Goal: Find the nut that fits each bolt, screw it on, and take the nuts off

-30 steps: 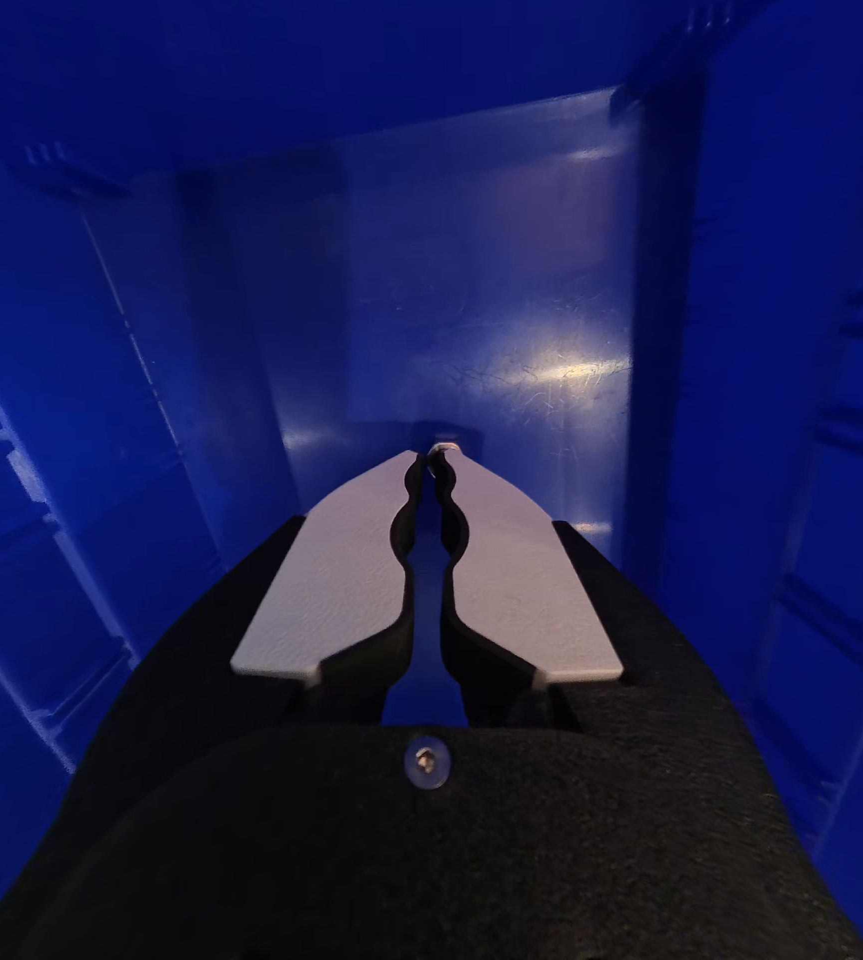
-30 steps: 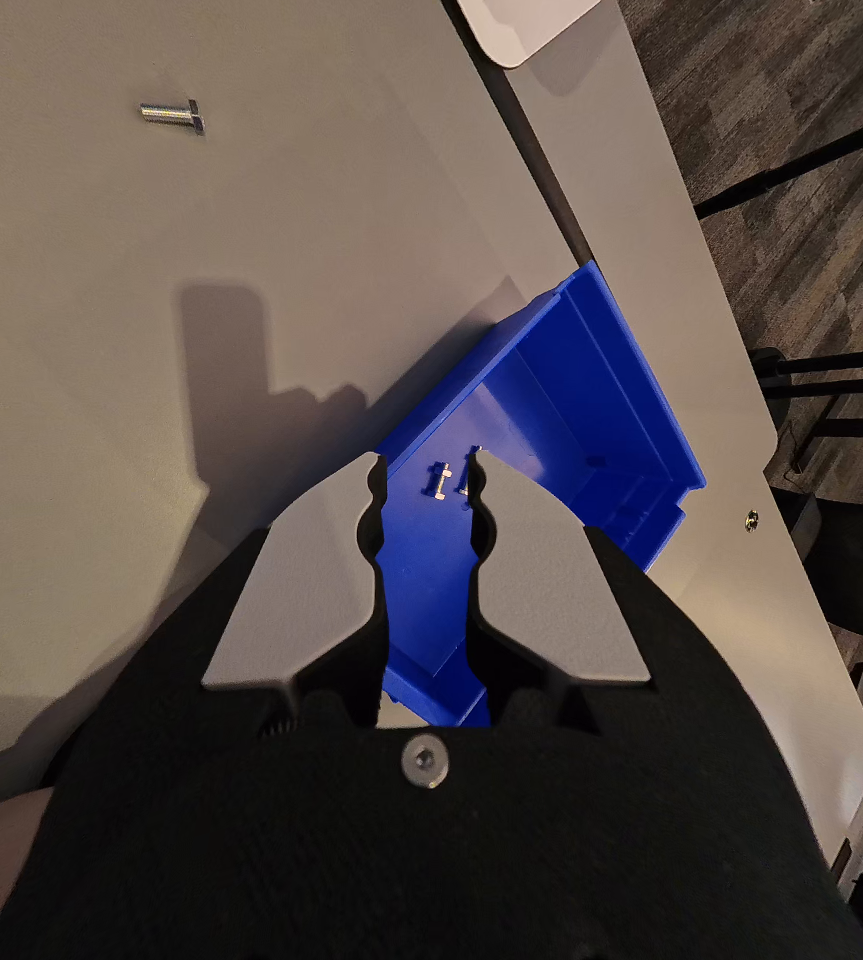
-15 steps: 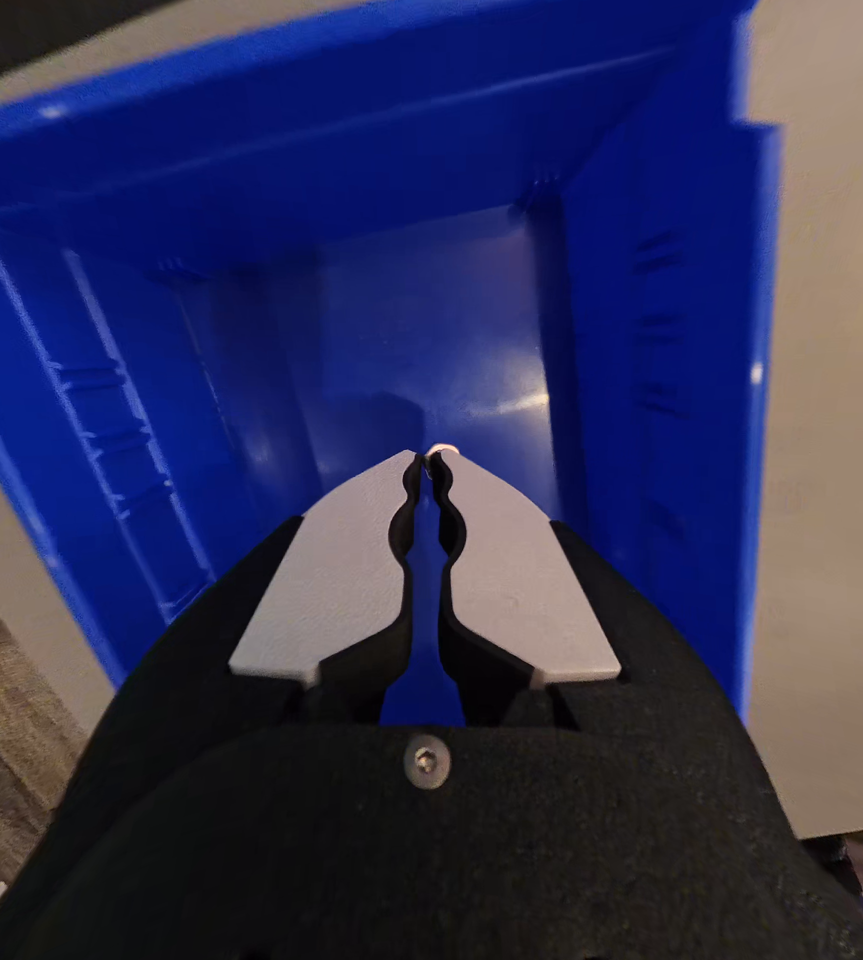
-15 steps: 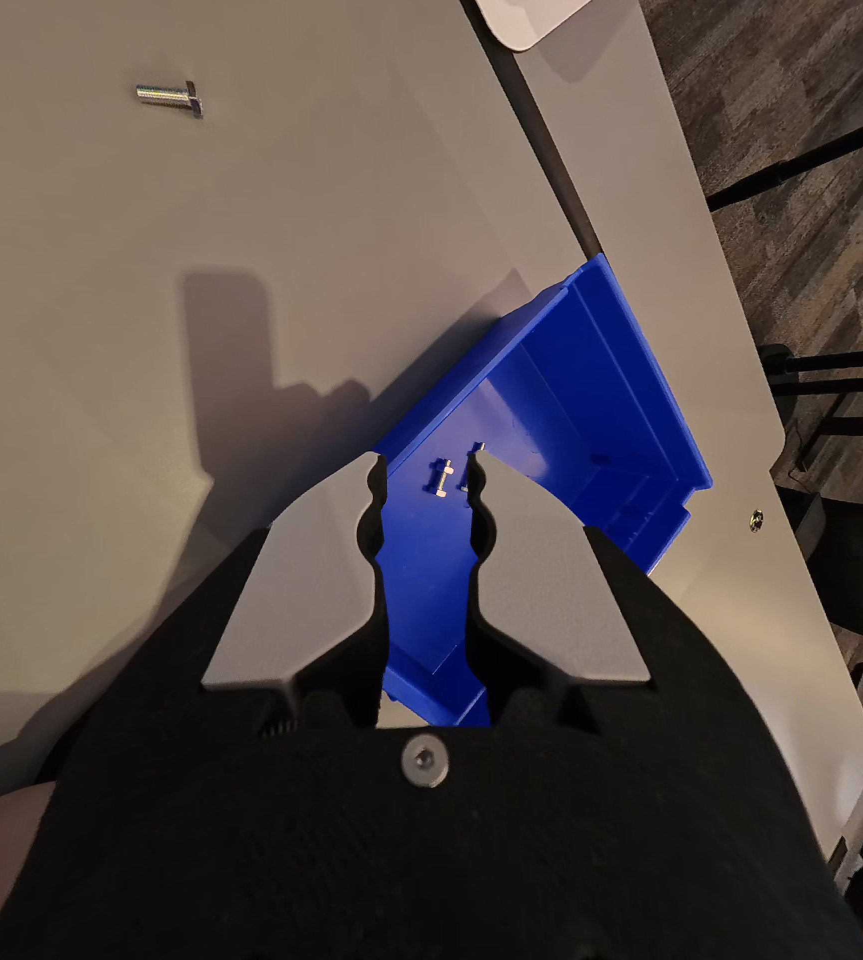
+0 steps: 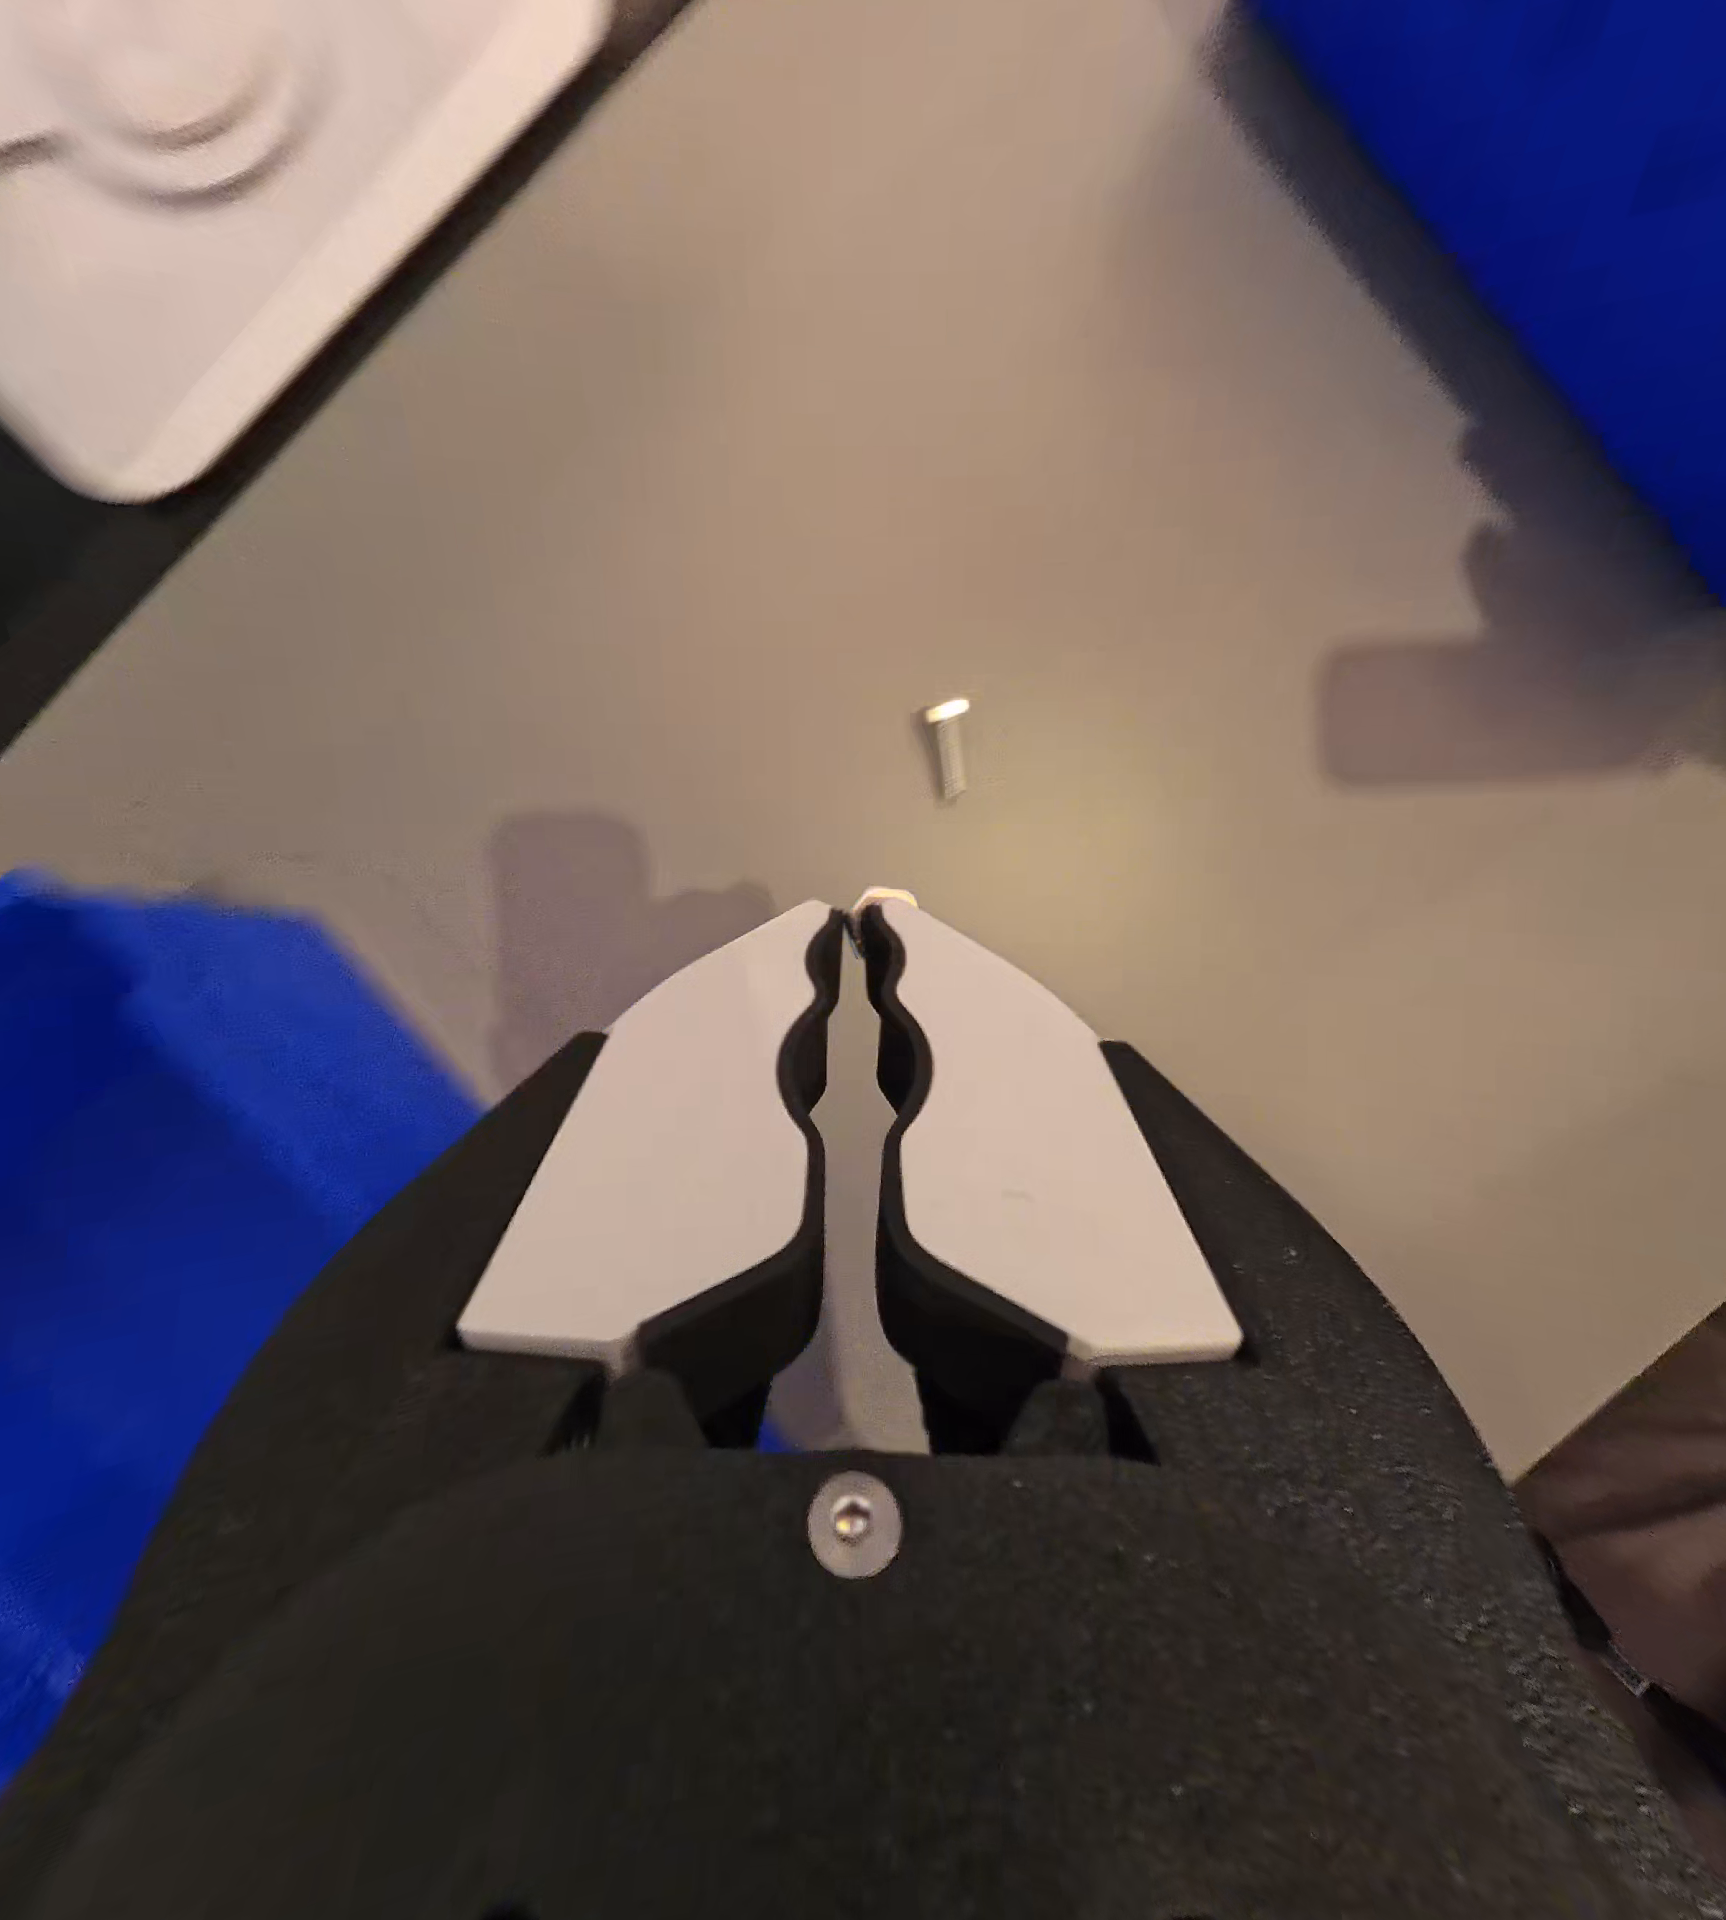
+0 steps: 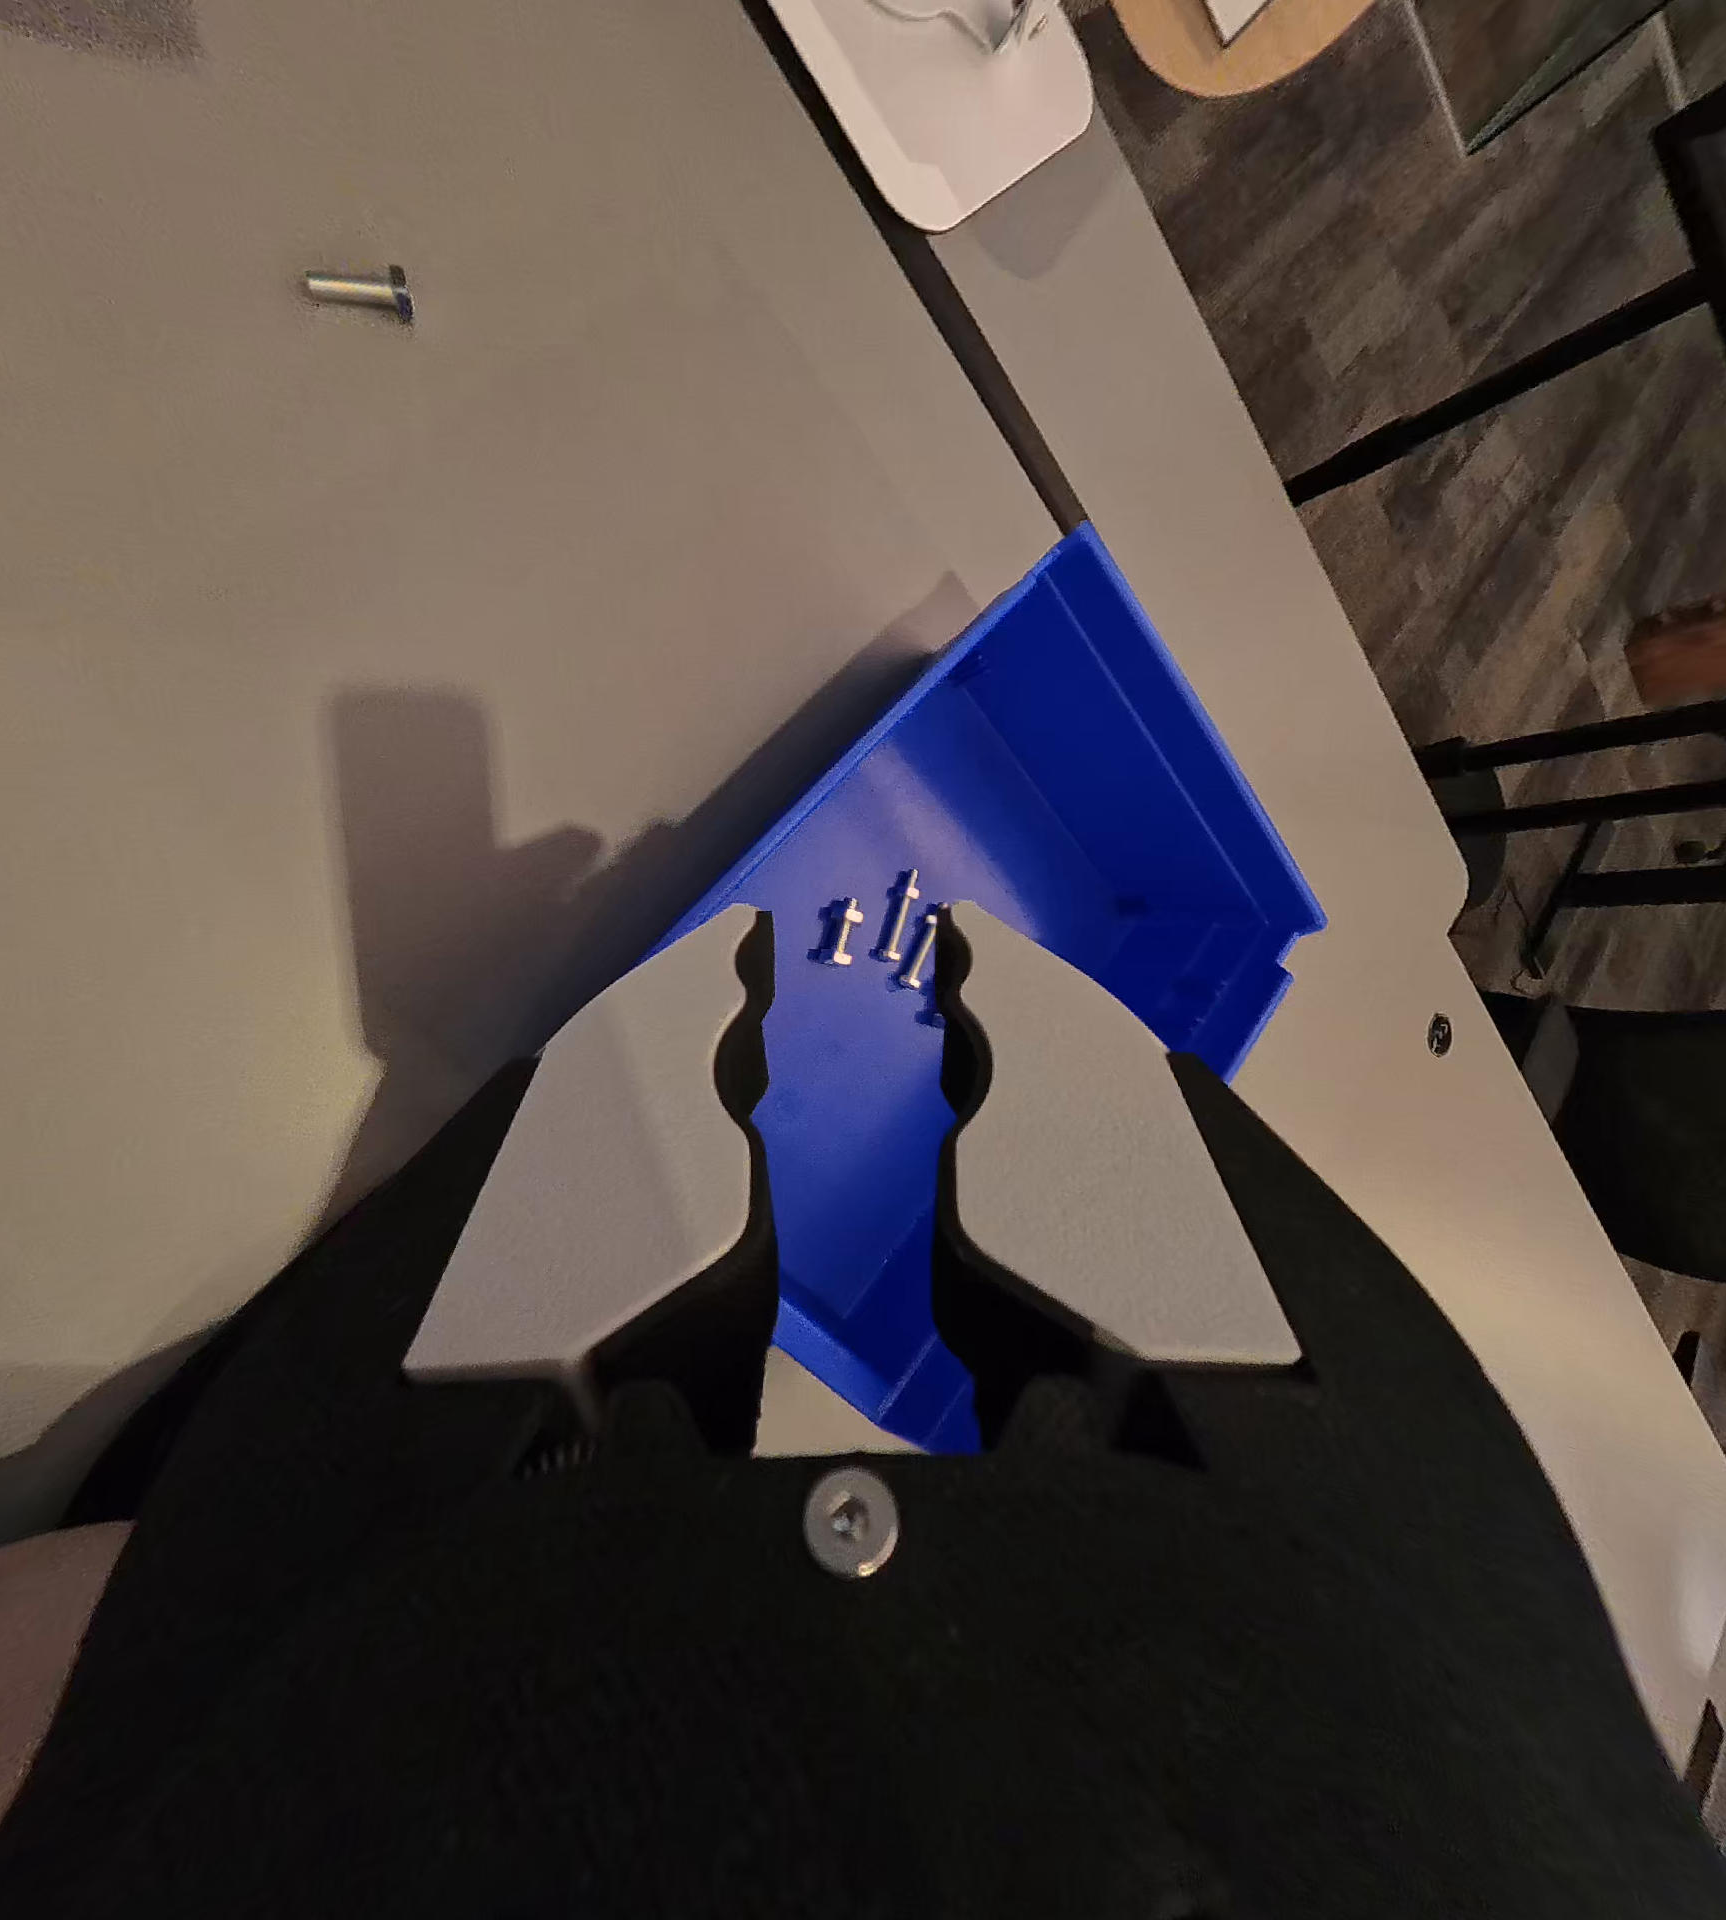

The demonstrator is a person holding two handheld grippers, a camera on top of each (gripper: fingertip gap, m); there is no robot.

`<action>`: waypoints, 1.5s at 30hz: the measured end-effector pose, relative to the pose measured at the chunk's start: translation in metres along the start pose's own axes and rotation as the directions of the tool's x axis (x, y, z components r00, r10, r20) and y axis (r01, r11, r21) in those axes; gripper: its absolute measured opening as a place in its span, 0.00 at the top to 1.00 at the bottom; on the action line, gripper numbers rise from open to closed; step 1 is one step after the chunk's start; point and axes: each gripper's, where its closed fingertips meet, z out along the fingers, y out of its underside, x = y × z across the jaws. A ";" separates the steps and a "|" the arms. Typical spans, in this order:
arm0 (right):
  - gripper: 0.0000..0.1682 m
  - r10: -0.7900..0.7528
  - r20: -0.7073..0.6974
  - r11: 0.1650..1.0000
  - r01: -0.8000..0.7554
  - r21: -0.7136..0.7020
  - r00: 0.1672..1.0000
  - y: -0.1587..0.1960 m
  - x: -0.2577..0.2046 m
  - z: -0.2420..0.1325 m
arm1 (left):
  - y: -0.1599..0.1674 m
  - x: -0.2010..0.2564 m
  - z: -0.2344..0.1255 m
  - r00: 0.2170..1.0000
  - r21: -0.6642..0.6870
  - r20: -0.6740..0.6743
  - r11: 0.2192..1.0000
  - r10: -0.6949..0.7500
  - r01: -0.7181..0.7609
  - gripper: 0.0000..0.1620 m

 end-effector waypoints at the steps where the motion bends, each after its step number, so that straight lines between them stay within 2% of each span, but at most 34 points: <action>1: 0.82 0.005 -0.006 1.000 -0.005 0.016 1.000 0.002 0.002 -0.005 | -0.005 0.018 0.016 0.999 0.017 -0.032 0.999 0.035 -0.034 0.98; 4: 0.82 0.036 -0.026 0.997 -0.034 0.073 0.999 0.006 0.011 -0.019 | -0.012 0.061 0.060 0.989 0.035 -0.104 0.994 0.102 -0.099 0.98; 8: 0.82 0.062 -0.023 0.993 -0.060 0.098 0.998 0.016 0.019 -0.026 | -0.013 0.086 0.105 0.977 0.015 -0.102 0.982 0.187 -0.186 0.98; 17: 0.82 0.086 -0.002 0.993 -0.086 0.083 0.996 0.030 0.031 -0.019 | -0.004 0.107 0.143 0.965 -0.050 -0.140 0.972 0.221 -0.230 0.98; 28: 0.82 0.071 0.027 0.995 -0.073 0.068 0.997 0.030 0.030 -0.011 | 0.000 0.108 0.151 0.970 -0.054 -0.143 0.977 0.195 -0.205 0.97; 30: 0.82 0.074 0.029 0.995 -0.076 0.065 0.997 0.032 0.030 -0.010 | -0.006 0.104 0.149 0.977 -0.021 -0.124 0.984 0.173 -0.177 0.84; 34: 0.82 0.076 0.028 0.995 -0.078 0.070 0.997 0.033 0.030 -0.012 | -0.021 0.089 0.121 0.985 0.085 -0.106 0.989 0.134 -0.125 0.83; 39: 0.82 0.062 0.031 0.995 -0.064 0.074 0.998 0.030 0.030 -0.010 | -0.009 0.049 0.098 0.997 0.091 -0.074 0.995 0.036 -0.029 0.84; 43: 0.82 -0.043 0.085 0.987 0.029 0.155 0.995 0.009 0.018 -0.001 | 0.004 0.034 0.084 0.997 0.119 -0.075 0.993 -0.012 0.021 0.87; 45: 0.82 -0.126 0.112 0.969 0.098 0.229 0.986 -0.009 0.009 0.005 | 0.006 0.030 0.067 0.997 0.188 -0.079 0.981 -0.027 0.041 0.89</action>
